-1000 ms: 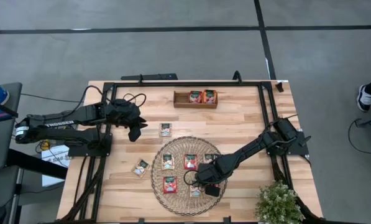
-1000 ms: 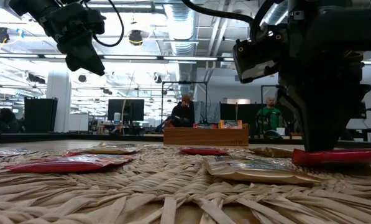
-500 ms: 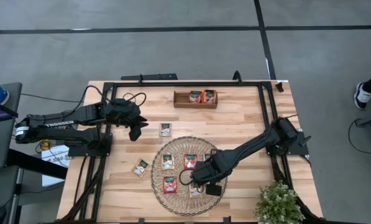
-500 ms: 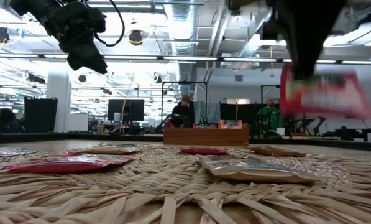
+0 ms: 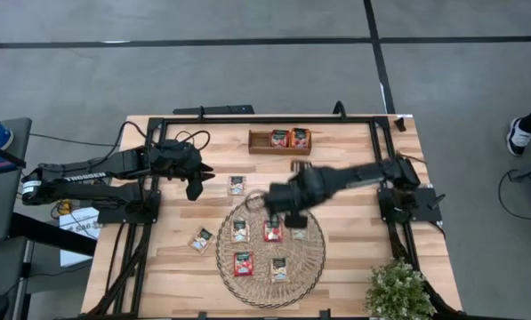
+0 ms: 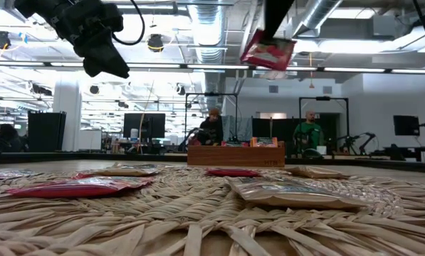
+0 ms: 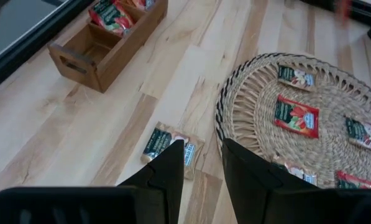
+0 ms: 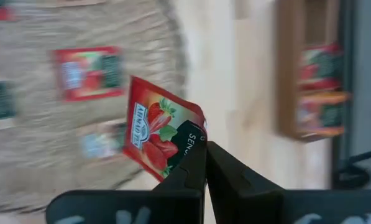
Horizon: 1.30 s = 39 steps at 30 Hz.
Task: Pick & Place Tea
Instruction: Put the red tea bag into the middle section of the wooden organizer
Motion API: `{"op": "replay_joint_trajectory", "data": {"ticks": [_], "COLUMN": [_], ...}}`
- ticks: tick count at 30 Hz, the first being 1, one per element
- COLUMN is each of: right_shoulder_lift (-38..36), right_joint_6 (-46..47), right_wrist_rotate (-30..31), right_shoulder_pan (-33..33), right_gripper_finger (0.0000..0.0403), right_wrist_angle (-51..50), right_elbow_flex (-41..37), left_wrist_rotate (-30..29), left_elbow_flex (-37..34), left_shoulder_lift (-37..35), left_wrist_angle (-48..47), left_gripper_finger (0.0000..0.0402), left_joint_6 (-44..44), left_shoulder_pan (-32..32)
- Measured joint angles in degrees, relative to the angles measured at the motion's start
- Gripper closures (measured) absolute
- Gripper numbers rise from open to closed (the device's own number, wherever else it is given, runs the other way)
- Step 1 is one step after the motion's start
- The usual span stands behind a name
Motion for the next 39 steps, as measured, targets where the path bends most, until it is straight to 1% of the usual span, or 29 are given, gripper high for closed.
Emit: {"op": "replay_joint_trajectory", "data": {"ticks": [5,8,11,14,18,21,26,28,35,39], "right_shoulder_lift": [0.11,0.11,0.11,0.11,0.11,0.36,2.45,4.03,10.18,12.50], "right_joint_6": [-10.38,-17.29,-25.31,-32.74,-39.33,-44.98,-52.50,-54.29,-57.05,-59.27], "right_wrist_rotate": [4.93,6.45,6.74,6.72,6.27,4.72,3.27,2.14,1.97,2.11], "right_shoulder_pan": [-9.19,-15.14,-21.00,-26.26,-31.79,-33.76,-34.42,-34.57,-34.99,-35.18], "right_gripper_finger": [0.0403,0.0403,0.0403,0.0403,0.0403,0.0403,0.0403,0.0403,0.0403,0.0403], "right_wrist_angle": [0.08,0.57,3.40,7.83,12.34,15.96,21.59,21.47,22.95,25.47], "right_elbow_flex": [0.07,0.07,0.07,0.07,0.07,0.07,0.01,-0.17,-0.17,-0.15], "left_wrist_rotate": [-0.02,-0.21,-0.38,-2.41,-5.49,-7.79,-10.20,-10.66,-10.80,-10.84], "left_elbow_flex": [0.00,0.00,0.00,0.00,-0.02,0.00,-0.02,-0.01,0.00,-0.02], "left_shoulder_lift": [0.00,0.00,0.00,0.00,0.00,0.02,0.01,0.00,0.02,0.02], "left_wrist_angle": [0.85,2.85,5.77,7.53,8.23,8.24,8.24,8.23,7.65,7.64], "left_gripper_finger": [0.0301,0.0301,0.0301,0.0301,0.0301,0.0301,0.0301,0.0301,0.0301,0.0301], "left_joint_6": [1.34,1.32,1.32,0.53,-0.57,-1.90,-3.46,-3.74,-5.28,-5.35], "left_shoulder_pan": [0.00,0.00,0.00,0.00,0.02,0.02,0.02,0.02,0.09,0.08]}}
